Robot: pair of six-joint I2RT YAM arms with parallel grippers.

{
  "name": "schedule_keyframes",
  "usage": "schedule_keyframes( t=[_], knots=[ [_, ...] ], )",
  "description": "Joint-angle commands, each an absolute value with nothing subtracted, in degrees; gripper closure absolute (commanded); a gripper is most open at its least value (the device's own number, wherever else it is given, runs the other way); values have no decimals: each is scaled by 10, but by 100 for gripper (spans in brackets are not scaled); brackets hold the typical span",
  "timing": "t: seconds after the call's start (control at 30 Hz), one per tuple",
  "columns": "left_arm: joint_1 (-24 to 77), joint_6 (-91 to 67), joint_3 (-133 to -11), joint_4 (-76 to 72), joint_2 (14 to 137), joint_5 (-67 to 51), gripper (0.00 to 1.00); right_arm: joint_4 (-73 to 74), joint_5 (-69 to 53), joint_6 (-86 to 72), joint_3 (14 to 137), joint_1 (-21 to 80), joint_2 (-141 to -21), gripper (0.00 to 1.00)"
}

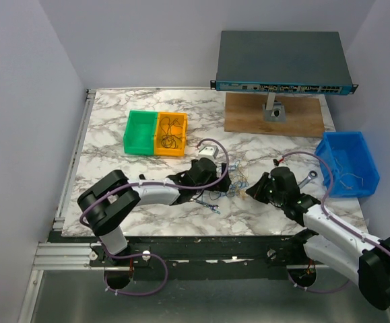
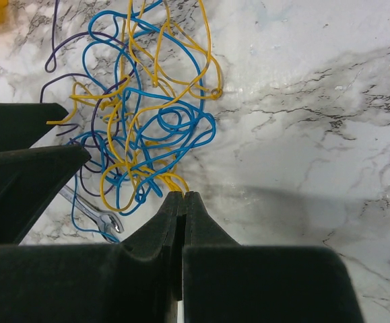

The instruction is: Untangle the cables

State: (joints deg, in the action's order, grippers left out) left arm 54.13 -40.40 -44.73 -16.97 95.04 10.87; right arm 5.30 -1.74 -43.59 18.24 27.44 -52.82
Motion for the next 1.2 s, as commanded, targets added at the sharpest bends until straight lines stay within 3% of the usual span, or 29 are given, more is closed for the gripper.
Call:
schedule_keyframes(
  t=[0.0, 0.33, 0.43, 0.5, 0.6, 0.9, 1.17],
  knots=[
    [547, -404, -497, -145, 981, 84, 9, 56, -2, -443, 178, 279, -526, 99],
    [542, -398, -587, -46, 1047, 87, 22, 57, -2, -444, 184, 279, -518, 99],
    [533, -400, -599, -30, 1064, 77, 37, 66, -2, -444, 189, 279, -514, 99],
    [526, -401, -605, -31, 1076, 60, 53, 71, 6, -442, 193, 279, -511, 99],
    [510, -398, -590, -37, 1064, 55, 100, 105, 66, -446, 209, 279, -505, 99],
    [409, -360, -441, -36, 840, 72, 100, 282, 340, -523, 329, 278, -511, 99],
    [323, -348, -406, -3, 713, 38, 100, 351, 537, -513, 454, 276, -484, 99]
  ],
)
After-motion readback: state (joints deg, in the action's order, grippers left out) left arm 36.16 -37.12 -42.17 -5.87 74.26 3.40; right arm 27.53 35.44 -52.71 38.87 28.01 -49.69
